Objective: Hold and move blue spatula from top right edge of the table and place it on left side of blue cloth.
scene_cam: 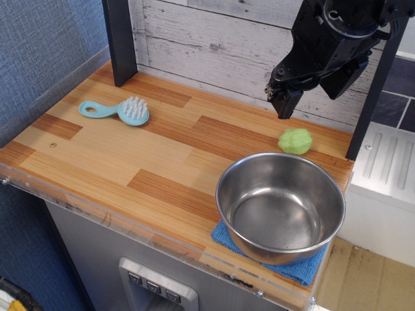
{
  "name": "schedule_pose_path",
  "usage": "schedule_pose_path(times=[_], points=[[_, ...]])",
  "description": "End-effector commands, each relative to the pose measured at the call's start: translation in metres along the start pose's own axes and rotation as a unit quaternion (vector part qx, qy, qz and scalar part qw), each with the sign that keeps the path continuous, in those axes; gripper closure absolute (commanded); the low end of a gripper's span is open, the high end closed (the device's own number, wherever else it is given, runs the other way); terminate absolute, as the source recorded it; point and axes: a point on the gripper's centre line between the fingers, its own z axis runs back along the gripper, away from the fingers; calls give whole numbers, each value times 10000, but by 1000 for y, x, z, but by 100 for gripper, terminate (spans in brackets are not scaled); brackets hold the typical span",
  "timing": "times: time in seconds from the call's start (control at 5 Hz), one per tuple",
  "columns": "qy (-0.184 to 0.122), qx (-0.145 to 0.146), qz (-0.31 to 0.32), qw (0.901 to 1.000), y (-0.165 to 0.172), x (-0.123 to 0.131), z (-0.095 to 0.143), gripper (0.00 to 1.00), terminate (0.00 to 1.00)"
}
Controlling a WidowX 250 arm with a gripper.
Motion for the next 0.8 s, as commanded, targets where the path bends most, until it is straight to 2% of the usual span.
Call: schedule_pose_path(times=[0.0,0.2,0.6], points=[[0,0,0,10000,0,0,0,0,0],[-408,360,1016,9933,20,25,2,0,0],[-255,449,2127,9757,58,62,-11,0,0]])
